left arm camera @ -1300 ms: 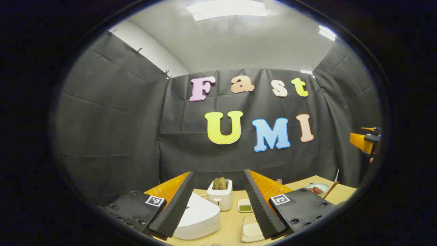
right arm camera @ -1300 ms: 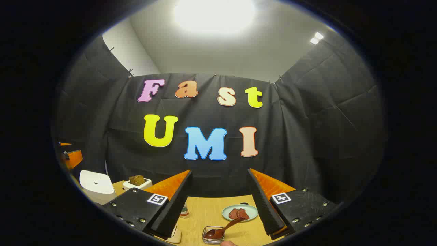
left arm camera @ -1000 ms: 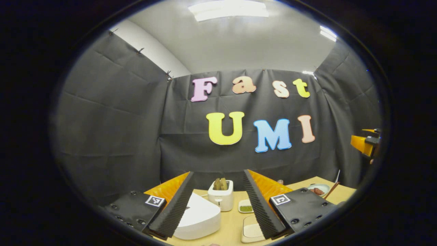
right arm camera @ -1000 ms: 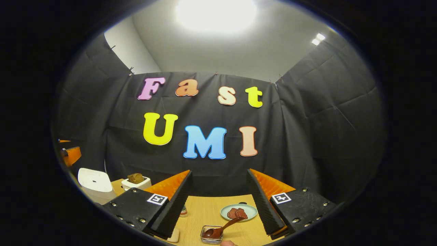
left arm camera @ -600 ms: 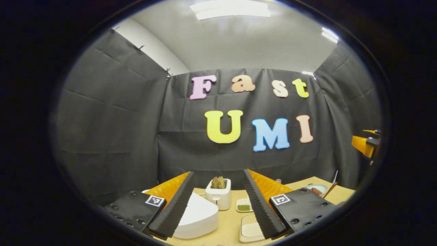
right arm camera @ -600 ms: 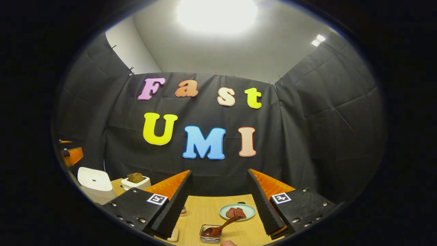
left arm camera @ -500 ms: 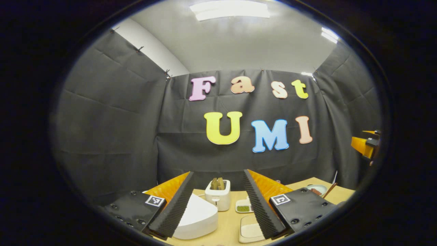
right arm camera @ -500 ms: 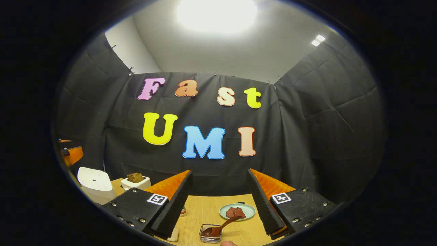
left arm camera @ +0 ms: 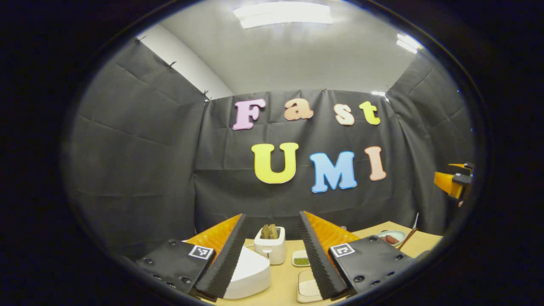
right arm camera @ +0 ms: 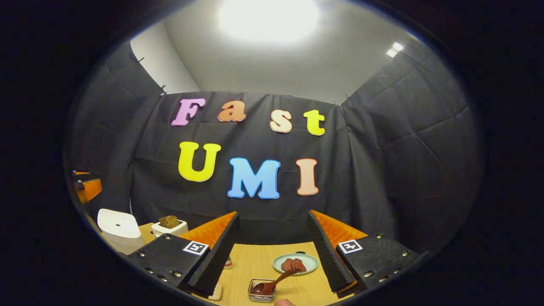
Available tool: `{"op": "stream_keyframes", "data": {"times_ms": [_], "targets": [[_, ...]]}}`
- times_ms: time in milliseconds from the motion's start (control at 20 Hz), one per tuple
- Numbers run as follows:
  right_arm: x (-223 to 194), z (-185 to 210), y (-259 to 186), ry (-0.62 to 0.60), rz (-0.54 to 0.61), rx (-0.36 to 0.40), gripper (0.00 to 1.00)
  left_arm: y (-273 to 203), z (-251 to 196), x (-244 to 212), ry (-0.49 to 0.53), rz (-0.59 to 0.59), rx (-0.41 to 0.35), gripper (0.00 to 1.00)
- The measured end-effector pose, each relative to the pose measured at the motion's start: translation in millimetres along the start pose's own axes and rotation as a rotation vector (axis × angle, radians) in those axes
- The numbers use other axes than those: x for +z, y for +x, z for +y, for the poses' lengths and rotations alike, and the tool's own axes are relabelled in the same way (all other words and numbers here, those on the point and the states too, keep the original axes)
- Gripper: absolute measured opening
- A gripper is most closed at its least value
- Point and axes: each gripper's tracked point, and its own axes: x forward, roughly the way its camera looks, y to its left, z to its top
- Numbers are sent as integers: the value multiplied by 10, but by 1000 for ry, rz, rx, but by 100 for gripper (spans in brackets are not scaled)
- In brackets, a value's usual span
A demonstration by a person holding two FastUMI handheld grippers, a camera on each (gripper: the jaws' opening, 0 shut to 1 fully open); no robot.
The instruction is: Close the left gripper, press the button to open the rice cooker; take a wooden spoon from the chopstick holder with the right hand, scoop a spoonful of rice and pour it into the rice cooker, then put the wooden spoon back into the chopstick holder.
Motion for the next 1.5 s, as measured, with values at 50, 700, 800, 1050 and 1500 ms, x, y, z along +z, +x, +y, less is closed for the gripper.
{"op": "stream_keyframes", "data": {"times_ms": [50, 700, 800, 1050, 1500], "targets": [[-3, 0, 2, 1, 0, 0, 95, 6, 14, 18, 4, -4, 0, 80], [-50, 156, 23, 2, 15, 13, 95, 96, 464, -114, 0, 13, 72, 9], [-58, 182, 16, -6, 19, 10, 95, 162, 561, -160, -5, 22, 65, 8], [-60, 241, -36, -20, 20, -8, 95, 391, 868, -383, -11, 69, 66, 9], [-113, 237, -127, -40, 47, -86, 95, 797, 1166, -1022, -60, 189, 23, 10]]}}
